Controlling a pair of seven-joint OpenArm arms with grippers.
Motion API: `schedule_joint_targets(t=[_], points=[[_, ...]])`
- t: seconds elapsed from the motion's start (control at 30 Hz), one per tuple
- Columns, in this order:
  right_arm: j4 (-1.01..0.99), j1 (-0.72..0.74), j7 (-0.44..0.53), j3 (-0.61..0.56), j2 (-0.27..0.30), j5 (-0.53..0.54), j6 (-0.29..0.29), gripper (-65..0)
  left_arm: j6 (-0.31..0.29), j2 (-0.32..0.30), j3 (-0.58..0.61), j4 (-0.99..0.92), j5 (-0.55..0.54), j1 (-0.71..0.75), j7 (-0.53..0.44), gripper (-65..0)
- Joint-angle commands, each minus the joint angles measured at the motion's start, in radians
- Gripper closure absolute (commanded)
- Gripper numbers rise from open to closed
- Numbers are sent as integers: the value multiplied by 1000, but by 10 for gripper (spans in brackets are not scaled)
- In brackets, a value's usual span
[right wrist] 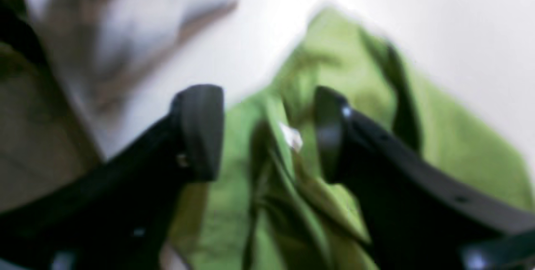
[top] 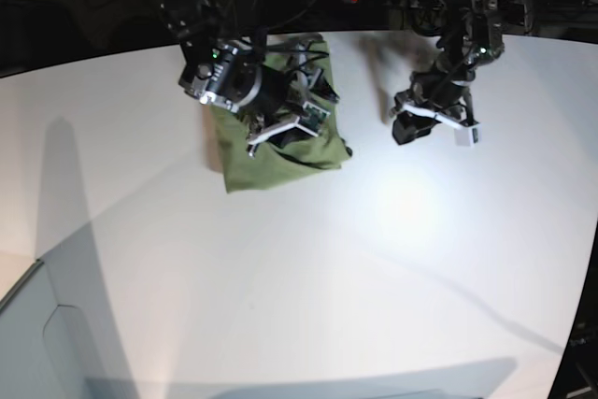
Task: Fold the T-shirt properly
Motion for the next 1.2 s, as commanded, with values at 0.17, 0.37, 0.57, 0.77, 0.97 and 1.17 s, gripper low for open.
schedule_joint_targets(t=[0.17, 0.37, 0.57, 0.77, 0.97, 1.17], points=[[221, -75, 17, 133, 36, 14, 3, -377, -14, -5, -155, 17, -11, 43, -14, -228], [239, -136, 22, 303, 36, 14, 3, -377, -14, -3, -224, 17, -11, 54, -14, -228], [193, -143, 24, 306, 39, 14, 3, -377, -14, -2, -217, 17, -11, 49, -14, -228], [176, -129, 24, 260, 34, 14, 4, -376, -14, -2, -220, 17, -11, 49, -14, -228], [178, -138, 24, 170, 37, 16, 4, -125, -14, -2, -223, 17, -11, 51, -14, -228], [187, -173, 25, 105, 37, 14, 4, 0, -14, 0, -223, 17, -11, 52, -14, -228]])
